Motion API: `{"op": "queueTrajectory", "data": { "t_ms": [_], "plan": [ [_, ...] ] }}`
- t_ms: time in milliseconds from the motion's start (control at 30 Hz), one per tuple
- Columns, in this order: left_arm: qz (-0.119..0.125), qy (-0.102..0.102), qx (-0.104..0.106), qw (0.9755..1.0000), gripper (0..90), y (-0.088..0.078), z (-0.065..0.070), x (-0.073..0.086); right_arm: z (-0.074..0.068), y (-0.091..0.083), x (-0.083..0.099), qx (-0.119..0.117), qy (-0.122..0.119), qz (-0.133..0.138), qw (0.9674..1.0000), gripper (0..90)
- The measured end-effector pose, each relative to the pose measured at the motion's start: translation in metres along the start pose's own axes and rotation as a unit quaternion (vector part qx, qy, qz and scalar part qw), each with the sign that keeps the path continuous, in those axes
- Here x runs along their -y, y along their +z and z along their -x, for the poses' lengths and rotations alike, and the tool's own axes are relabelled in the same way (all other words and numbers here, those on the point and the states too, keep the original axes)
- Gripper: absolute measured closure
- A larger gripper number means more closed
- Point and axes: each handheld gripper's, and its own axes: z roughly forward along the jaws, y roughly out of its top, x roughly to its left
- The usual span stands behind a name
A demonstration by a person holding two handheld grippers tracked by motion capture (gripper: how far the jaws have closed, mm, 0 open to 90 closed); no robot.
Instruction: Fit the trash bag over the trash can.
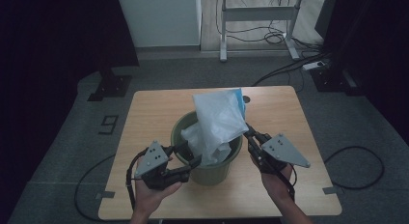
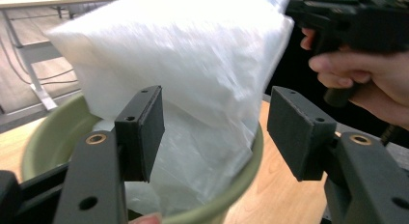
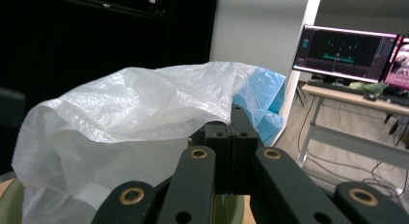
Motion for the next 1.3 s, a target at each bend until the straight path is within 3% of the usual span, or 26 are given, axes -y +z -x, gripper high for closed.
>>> {"op": "queueTrajectory", "data": {
  "t_ms": [233,300,467,700,867,1133,1300],
  "plan": [
    [0.003,-0.011,-0.022,0.9997,35.9,-0.002,-0.008,-0.016,-0.027,0.003,0.004,-0.034,-0.027,-0.007,0.999,88.4],
    [0.005,-0.015,-0.024,0.9996,35.5,-0.003,-0.011,-0.018,-0.036,0.005,0.008,-0.042,-0.042,-0.011,0.9982,88.4],
    [-0.003,-0.022,-0.036,0.9991,35.3,-0.003,-0.019,-0.014,-0.051,0.009,0.016,-0.058,-0.048,-0.022,0.9969,88.4],
    [-0.044,-0.029,0.002,0.9986,36.4,0.011,-0.028,0.008,-0.062,0.007,0.018,-0.078,-0.047,-0.021,0.9956,88.3],
    [-0.064,-0.019,0.02,0.9976,54.1,0.022,-0.028,0.02,-0.066,0.007,0.021,-0.089,-0.046,-0.021,0.9948,88.2],
    [-0.059,-0.014,0.055,0.9966,88.4,0.03,-0.025,0.024,-0.065,0.003,0.024,-0.097,-0.046,-0.02,0.994,87.4],
    [-0.041,-0.017,0.053,0.9976,90.0,0.025,-0.028,0.024,-0.062,-0.003,0.026,-0.104,-0.039,-0.019,0.9936,81.1]
  ]
}}
